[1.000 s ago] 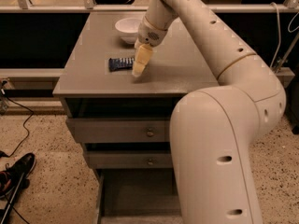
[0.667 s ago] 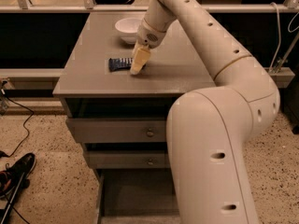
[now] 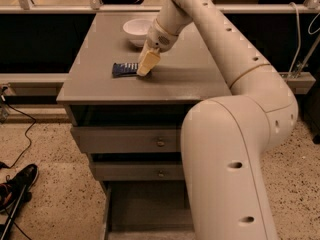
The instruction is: Place rxbar blueberry into bottom drawer
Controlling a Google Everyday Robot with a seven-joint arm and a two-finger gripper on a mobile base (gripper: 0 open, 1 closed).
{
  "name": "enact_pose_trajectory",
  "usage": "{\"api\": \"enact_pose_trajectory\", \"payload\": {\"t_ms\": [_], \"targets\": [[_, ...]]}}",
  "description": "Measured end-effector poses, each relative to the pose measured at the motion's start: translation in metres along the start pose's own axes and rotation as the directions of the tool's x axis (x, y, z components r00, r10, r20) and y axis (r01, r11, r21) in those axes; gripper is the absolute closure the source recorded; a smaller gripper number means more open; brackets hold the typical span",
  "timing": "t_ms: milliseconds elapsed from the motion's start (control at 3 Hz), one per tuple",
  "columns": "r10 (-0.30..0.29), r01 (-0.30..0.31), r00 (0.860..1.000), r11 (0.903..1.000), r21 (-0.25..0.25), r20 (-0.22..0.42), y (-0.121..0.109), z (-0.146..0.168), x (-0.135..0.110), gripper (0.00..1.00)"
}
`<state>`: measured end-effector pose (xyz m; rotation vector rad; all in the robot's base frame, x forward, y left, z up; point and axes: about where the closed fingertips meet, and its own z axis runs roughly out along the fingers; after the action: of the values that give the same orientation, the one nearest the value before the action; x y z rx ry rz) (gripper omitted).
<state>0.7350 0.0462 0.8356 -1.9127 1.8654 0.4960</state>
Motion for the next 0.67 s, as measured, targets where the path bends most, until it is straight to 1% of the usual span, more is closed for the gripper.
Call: {"api": "enact_pose_trajectory", "payload": {"t_ms": [333, 667], "targets": [[-0.041, 0.042, 0.997, 0.9991, -0.008, 0.058, 0.0054, -0.0039, -0.0109, 0.95], [-0.072, 0.073, 0.993, 0.9973, -0.007, 0.093, 0.0123, -0.0096, -0.0175, 1.00]]}}
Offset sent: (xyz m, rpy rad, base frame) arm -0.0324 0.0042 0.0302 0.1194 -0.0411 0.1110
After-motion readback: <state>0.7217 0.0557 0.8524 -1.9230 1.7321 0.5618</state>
